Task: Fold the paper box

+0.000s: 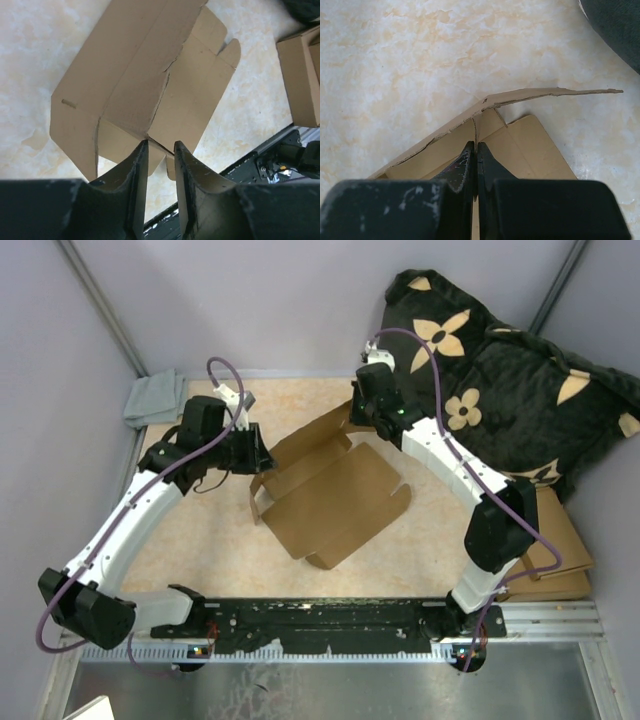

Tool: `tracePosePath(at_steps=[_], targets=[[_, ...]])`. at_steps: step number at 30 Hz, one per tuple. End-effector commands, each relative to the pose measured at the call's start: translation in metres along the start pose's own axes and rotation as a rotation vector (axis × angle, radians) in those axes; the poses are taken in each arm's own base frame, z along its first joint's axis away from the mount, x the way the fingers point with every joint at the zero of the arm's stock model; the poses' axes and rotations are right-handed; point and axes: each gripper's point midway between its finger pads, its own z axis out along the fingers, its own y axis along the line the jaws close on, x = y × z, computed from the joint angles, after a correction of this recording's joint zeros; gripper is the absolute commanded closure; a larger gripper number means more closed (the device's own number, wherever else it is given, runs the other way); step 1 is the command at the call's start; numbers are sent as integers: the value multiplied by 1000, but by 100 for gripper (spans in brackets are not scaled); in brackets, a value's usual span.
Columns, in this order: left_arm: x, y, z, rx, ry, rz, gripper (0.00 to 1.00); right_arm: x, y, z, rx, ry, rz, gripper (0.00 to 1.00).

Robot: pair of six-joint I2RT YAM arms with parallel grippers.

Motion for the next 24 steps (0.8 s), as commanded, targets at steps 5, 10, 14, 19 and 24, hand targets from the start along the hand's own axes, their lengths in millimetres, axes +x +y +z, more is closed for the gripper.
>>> tracePosePath(at_steps=[5,10,14,19,24], targets=[[-7,22,-3,-149,-6,11,70,-17,1,-15,-4,-42,-22,100],[-7,34,-9,-222,3,21,69,-19,-2,-26,-3,-49,-25,100],[-7,41,-7,-259,5,27,69,-14,-5,-33,-8,-47,-14,100],[-1,45,0,-264,21,21,69,-5,-6,-40,-26,-35,3,100],[-2,50,5,-280,13,20,76,0,-5,-45,-45,-20,9,100]])
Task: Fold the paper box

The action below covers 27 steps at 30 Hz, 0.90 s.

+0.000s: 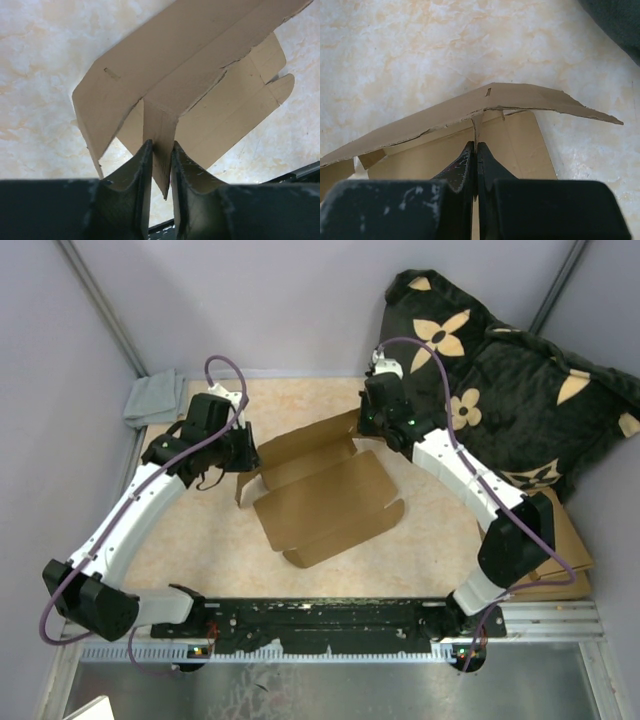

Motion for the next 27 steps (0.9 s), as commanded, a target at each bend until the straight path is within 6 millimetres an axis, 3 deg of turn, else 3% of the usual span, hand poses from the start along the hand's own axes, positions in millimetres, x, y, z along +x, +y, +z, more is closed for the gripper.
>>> tracePosePath(at_steps=[1,6,15,19,23,27], targets=[[-2,4,5,-25,-11,15,79,-14,10,-21,-57,-39,33,100],[-24,6,4,-55,-84,25,100,-17,17,-31,-83,-30,47,100],[-84,-1,-21,-84,-224,67,100,-39,29,-65,-115,-43,61,100],[-100,-9,-28,-54,-252,75,100,-45,31,-80,-125,-32,58,100],[-91,-15,-30,-16,-208,78,100,-46,31,-94,-137,-23,49,100],[-78,-17,-42,14,-200,59,100,-35,31,-109,-149,5,11,100]])
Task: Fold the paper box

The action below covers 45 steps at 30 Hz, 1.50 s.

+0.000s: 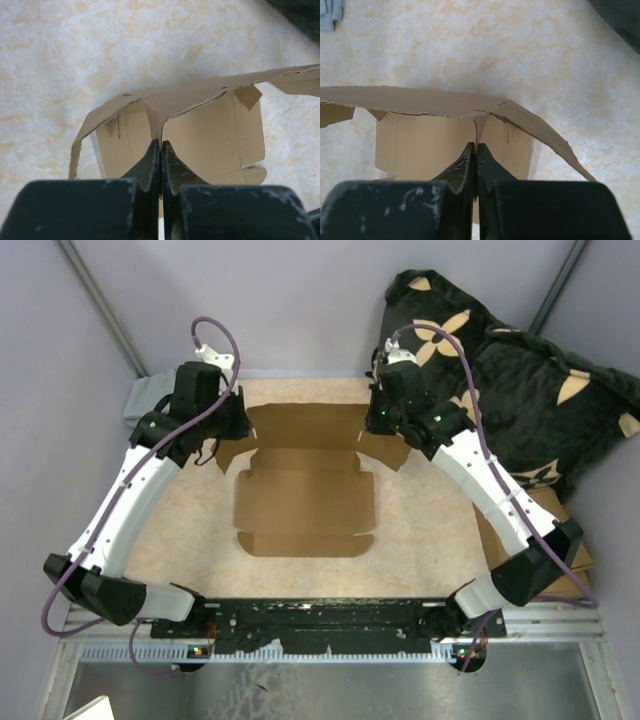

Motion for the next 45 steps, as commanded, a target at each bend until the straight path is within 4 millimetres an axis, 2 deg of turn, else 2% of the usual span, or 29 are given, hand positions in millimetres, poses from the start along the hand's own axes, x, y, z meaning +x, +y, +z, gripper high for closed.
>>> tracePosePath(at_steps=[1,6,9,15,17,19,22,26,29,32,35,38,42,45], targets=[[9,-11,-22,78,5,-15,100,-1,20,-40,-95,-3,-39,100],[30,-17,-45,139,32,-54,100,21,18,-57,-110,54,-73,100],[34,-22,-60,176,25,-76,100,31,18,-71,-121,72,-99,100],[37,-32,-89,251,19,-99,100,27,14,-109,-141,52,-103,100],[41,-34,-93,265,21,-105,100,24,13,-118,-152,39,-99,100],[45,-34,-90,269,31,-108,100,25,12,-118,-149,38,-101,100],[53,-32,-75,260,46,-112,100,33,13,-99,-132,62,-120,99],[55,-24,-44,200,51,-112,100,48,8,-51,-53,103,-154,100],[40,-18,-19,146,0,-108,100,46,-4,-19,53,65,-167,100],[28,-12,-4,104,-49,-101,100,37,-10,2,97,-23,-174,100],[20,-7,7,74,-93,-89,100,29,-9,14,95,-109,-164,100],[21,-3,15,67,-130,-69,100,20,-8,21,96,-175,-161,100],[33,3,24,58,-162,-54,100,21,-8,30,93,-202,-177,100],[44,7,29,61,-197,-51,100,29,-10,36,79,-215,-184,100]])
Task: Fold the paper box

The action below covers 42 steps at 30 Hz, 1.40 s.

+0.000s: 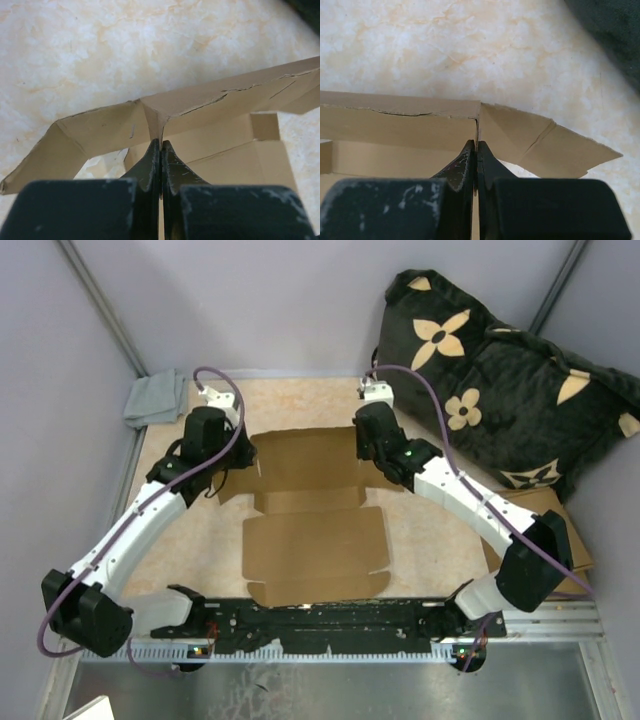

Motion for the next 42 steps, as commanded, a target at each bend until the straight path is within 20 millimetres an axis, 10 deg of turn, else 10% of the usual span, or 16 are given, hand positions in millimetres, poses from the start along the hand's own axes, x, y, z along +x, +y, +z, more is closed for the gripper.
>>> tracePosePath(at_steps=[1,10,20,31,42], targets=[[-15,-4,-1,45,-159,16,100,-30,5,-2,-31,-169,38,100],[8,0,-15,96,-236,-22,100,-3,8,-24,-183,-271,83,97],[27,6,-23,117,-289,-52,100,27,13,-55,-320,-198,8,56],[41,16,-13,73,-285,-88,100,6,-28,-114,-251,-322,69,29],[48,28,-21,58,-433,-84,100,58,-120,-50,40,-188,367,49]])
